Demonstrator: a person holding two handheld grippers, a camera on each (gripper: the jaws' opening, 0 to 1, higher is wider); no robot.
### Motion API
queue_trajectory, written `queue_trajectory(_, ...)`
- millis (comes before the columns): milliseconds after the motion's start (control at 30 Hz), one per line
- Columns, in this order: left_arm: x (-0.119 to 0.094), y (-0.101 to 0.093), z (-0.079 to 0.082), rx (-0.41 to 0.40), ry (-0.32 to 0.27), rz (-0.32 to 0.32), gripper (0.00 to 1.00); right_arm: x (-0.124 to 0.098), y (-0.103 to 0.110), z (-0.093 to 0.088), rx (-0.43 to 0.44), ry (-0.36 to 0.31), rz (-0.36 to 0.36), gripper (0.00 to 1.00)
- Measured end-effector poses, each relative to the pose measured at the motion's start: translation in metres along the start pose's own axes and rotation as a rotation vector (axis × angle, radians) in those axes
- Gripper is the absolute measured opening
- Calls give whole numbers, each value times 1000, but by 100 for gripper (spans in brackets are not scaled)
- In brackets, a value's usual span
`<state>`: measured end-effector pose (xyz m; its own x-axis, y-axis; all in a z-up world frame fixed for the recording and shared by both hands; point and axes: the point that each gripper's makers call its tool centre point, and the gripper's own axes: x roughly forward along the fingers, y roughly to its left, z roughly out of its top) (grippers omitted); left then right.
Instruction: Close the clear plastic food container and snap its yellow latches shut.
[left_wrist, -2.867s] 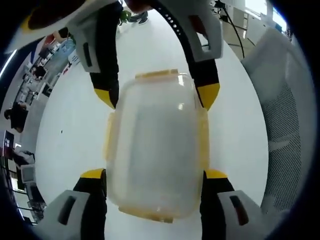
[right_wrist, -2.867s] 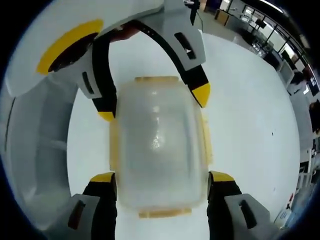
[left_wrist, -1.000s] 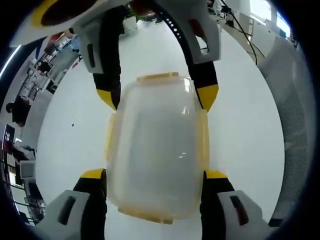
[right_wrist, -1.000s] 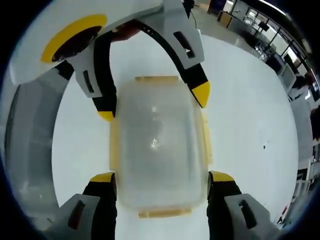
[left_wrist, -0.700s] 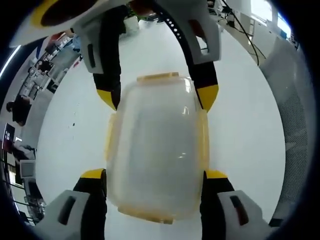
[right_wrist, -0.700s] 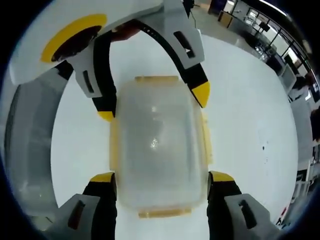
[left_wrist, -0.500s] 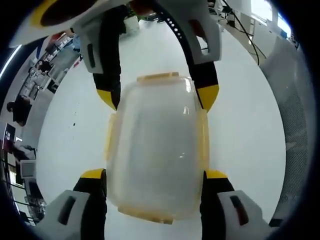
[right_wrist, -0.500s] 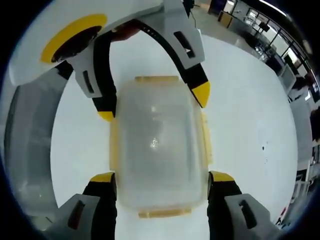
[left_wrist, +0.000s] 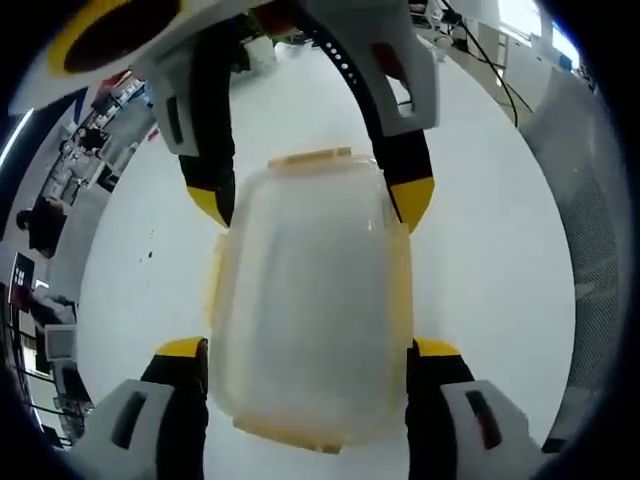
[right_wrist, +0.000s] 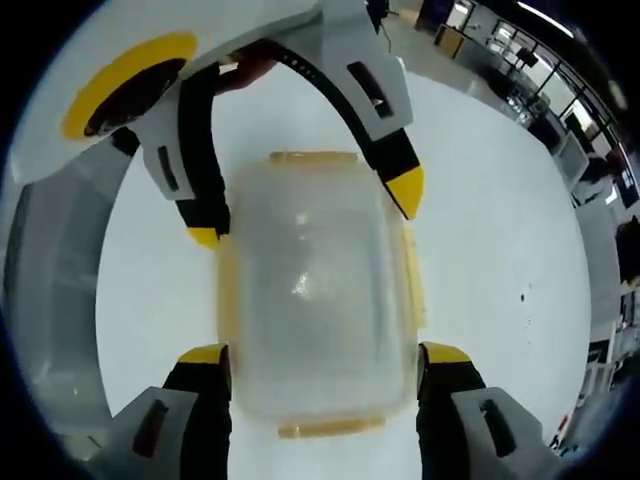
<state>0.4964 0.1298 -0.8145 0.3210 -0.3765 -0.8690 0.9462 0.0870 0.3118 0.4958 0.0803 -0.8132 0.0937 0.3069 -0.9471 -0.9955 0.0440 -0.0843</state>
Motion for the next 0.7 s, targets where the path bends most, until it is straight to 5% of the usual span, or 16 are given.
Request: queue_trajectory(700, -13, 5, -9, -34, -7, 45, 90, -11, -5, 3, 30, -44, -73, 88)
